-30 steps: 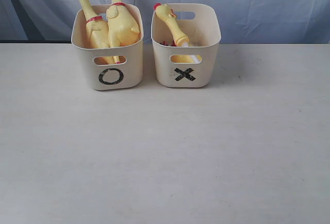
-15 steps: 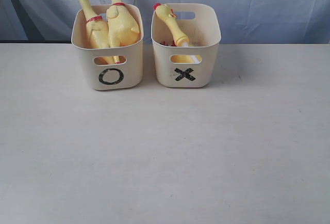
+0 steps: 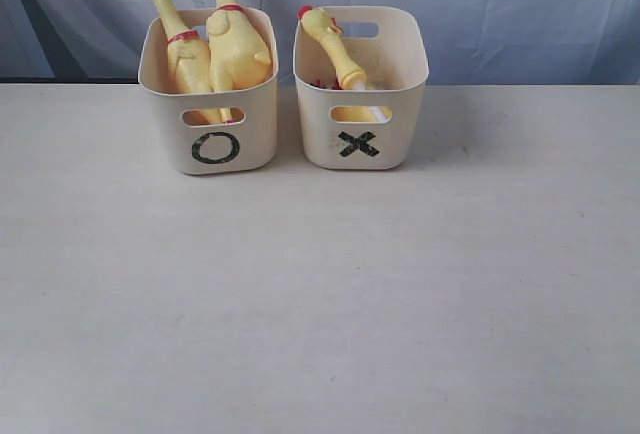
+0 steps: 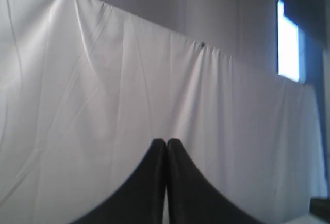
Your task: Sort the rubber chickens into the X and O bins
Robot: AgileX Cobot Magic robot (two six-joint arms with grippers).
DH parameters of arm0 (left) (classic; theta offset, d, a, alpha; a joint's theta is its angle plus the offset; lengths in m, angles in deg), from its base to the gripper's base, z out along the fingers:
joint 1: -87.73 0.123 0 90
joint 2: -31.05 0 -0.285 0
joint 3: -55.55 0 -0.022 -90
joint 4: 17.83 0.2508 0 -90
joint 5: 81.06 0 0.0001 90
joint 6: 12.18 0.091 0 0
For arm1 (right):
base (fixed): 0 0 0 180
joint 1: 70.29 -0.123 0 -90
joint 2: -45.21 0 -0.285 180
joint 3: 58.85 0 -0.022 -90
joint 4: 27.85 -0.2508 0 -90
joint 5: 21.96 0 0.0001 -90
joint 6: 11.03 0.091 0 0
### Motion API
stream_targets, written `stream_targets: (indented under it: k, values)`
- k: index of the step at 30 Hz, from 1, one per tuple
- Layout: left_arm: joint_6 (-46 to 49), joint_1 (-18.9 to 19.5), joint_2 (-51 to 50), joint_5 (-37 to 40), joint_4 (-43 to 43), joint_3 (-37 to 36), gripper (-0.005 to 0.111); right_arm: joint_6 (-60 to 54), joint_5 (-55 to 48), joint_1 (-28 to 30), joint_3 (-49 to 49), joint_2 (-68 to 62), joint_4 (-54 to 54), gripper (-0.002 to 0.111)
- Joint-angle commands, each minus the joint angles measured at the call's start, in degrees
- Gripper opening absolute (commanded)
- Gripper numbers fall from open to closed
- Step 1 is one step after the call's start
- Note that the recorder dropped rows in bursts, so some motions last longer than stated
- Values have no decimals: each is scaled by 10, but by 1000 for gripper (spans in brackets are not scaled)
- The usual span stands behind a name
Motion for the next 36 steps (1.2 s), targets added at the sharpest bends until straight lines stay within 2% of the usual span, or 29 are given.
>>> stream_targets:
  k: [1, 5, 7, 9, 14, 16, 20, 23, 26, 30, 33, 36]
  values:
    - [-2, 0, 5, -19, -49, -13, 0, 3, 6, 2, 3, 3, -1, -1]
    - [-2, 0, 5, -30, -30, -27, 0, 3, 7, 2, 3, 3, -5, -1]
    - [-2, 0, 5, -33, -58, -41, 0, 3, 7, 2, 3, 3, -5, -1]
    - [-2, 0, 5, -32, -132, -59, 0, 3, 7, 2, 3, 3, -5, -1]
    - [-2, 0, 5, -23, -408, -110, 0, 3, 6, 2, 4, 3, -1, -1]
    - [-2, 0, 5, -17, -459, -123, 0, 3, 9, 2, 10, 3, 1, -1]
    - [-2, -2, 5, 14, -433, -144, 0, 3, 7, 25, 39, 3, 1, -1]
    - [-2, -23, 5, 28, -409, -155, 0, 3, 5, 48, 59, 3, 6, -1]
    - [-2, -55, 5, 47, -417, -155, 0, 3, 5, 57, 74, 3, 57, -1]
    - [-2, -81, 5, 109, -480, -155, 0, 3, 5, 57, 97, 3, 152, -1]
    - [-2, -85, 5, 168, -545, -155, 0, 3, 9, 57, 123, 3, 218, -1]
    - [-2, -85, 5, 224, -544, -155, 0, 3, 9, 57, 158, 3, 257, -1]
